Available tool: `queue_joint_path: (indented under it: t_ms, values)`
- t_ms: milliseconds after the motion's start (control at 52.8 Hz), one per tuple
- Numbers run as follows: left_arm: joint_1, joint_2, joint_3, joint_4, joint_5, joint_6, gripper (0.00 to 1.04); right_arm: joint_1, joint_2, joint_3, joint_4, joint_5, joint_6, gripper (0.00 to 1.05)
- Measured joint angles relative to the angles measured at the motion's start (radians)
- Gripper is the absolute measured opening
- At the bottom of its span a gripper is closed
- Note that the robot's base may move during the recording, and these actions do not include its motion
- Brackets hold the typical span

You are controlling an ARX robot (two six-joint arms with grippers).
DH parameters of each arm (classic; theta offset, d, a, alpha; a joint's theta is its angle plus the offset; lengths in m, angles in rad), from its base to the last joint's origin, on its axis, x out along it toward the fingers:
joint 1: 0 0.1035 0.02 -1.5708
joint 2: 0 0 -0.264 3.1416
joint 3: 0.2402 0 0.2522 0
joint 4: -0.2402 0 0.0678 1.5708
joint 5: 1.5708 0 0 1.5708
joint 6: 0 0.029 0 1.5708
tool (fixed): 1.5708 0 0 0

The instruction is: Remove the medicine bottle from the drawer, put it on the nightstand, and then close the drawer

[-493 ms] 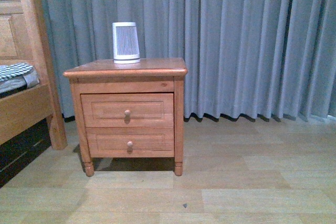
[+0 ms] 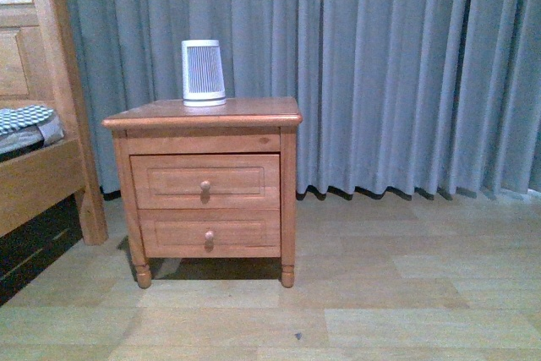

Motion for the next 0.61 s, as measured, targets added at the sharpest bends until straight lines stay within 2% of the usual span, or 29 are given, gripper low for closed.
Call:
queue_joint_path:
  t_ms: [606]
  values:
    - [0.0, 0.0, 0.0, 0.0, 0.0, 0.0, 0.98, 0.0, 0.0, 0.0, 0.0, 0.0, 0.0, 0.98]
